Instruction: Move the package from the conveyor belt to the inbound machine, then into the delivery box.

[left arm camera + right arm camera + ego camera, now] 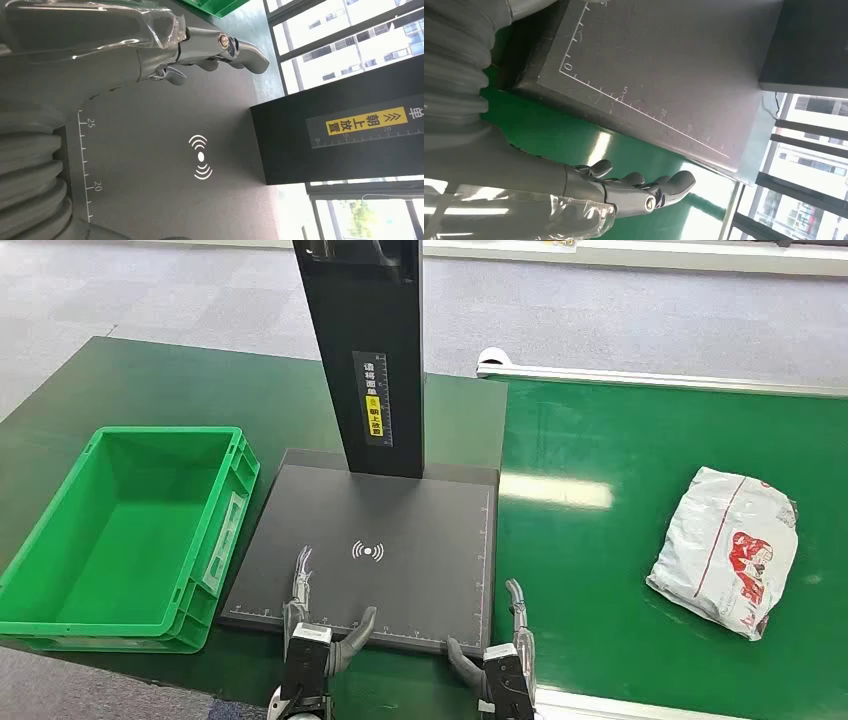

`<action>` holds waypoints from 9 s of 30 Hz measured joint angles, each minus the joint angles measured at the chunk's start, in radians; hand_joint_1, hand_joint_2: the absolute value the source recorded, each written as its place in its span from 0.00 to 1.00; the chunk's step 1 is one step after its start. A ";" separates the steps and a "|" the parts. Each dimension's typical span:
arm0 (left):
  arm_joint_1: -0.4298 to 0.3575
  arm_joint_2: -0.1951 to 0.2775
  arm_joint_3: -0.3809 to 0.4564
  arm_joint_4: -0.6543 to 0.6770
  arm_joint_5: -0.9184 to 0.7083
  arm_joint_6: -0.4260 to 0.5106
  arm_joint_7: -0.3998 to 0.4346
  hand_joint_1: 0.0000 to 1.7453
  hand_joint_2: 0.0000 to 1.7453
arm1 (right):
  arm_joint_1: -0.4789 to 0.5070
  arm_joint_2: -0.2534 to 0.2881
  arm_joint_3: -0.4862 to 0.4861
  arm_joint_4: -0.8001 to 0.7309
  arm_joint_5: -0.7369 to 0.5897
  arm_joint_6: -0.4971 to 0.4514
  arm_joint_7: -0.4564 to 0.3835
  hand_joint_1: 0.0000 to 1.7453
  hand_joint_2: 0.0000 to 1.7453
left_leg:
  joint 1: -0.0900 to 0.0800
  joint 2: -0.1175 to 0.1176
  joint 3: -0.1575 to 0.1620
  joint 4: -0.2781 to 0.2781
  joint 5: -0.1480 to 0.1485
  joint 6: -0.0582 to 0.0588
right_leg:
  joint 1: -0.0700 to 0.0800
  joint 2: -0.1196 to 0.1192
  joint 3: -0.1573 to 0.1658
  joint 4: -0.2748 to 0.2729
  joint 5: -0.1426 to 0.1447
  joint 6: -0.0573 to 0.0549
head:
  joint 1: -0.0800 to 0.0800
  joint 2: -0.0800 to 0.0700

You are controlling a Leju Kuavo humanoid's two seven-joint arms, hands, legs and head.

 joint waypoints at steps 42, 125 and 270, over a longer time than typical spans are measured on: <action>0.051 0.053 0.014 -0.140 -0.144 0.000 0.000 0.00 1.00 | -0.453 -0.346 -0.811 0.273 0.719 0.403 0.563 0.00 1.00 | -0.003 0.002 -0.001 0.001 0.003 0.004 | -0.003 0.002 -0.001 0.000 0.006 0.004 | 0.000 0.000; 0.033 0.052 0.253 -0.364 -0.206 0.000 0.003 0.00 1.00 | -0.257 0.084 0.013 -0.100 0.342 0.615 0.411 0.00 1.00 | -0.001 0.002 -0.003 0.000 0.004 0.002 | -0.001 0.003 -0.004 0.001 0.005 0.003 | 0.000 0.000; -0.244 0.151 0.166 -0.584 -0.582 -0.180 0.362 1.00 1.00 | 0.057 0.109 -0.459 -0.953 0.156 0.237 -0.060 0.00 1.00 | -0.002 -0.001 -0.003 0.000 0.007 0.002 | -0.001 -0.001 -0.003 0.000 0.006 0.002 | 0.000 0.000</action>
